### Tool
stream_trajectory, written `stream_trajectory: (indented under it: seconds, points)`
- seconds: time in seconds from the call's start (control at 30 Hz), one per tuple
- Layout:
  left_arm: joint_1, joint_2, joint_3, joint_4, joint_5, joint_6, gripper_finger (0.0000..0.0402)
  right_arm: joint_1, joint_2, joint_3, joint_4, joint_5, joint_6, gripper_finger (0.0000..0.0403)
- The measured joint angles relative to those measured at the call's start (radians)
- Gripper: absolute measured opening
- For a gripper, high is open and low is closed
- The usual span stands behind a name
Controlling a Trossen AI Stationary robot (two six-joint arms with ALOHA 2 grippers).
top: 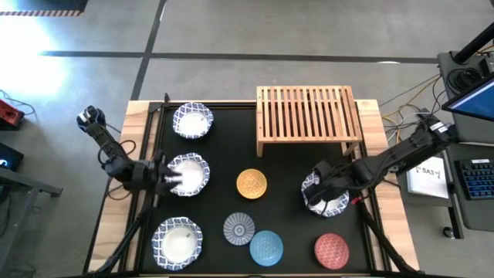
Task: Place and stack bowls onto a shelf
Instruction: Put the right white bowl on the shelf
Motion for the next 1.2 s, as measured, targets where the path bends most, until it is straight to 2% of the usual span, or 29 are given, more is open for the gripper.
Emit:
stream_trajectory:
  seconds: [0.13, 0.27, 0.63, 0.8, 1.2]
  points:
    - [0.0, 0.0, 0.023, -0.015, -0.213, 0.0, 0.0091, 0.0, 0.049, 0.012, 0.003, -0.083, 0.072, 0.0155]
    - [0.001, -0.001, 0.036, -0.015, -0.307, 0.013, 0.0091, 0.0, 0.103, 0.03, 0.003, -0.141, 0.097, 0.0155]
    - [0.0, 0.002, 0.148, -0.025, -0.309, 0.195, 0.0091, 0.0, 0.287, 0.159, -0.057, -0.179, 0.031, 0.0155]
    - [0.0, 0.007, 0.159, -0.059, -0.308, 0.205, 0.0091, 0.0, 0.371, 0.186, -0.123, -0.184, 0.009, 0.0155]
    - [0.0, 0.004, 0.157, -0.068, -0.371, 0.213, 0.0091, 0.0, 0.48, 0.193, -0.118, -0.237, -0.075, 0.0155]
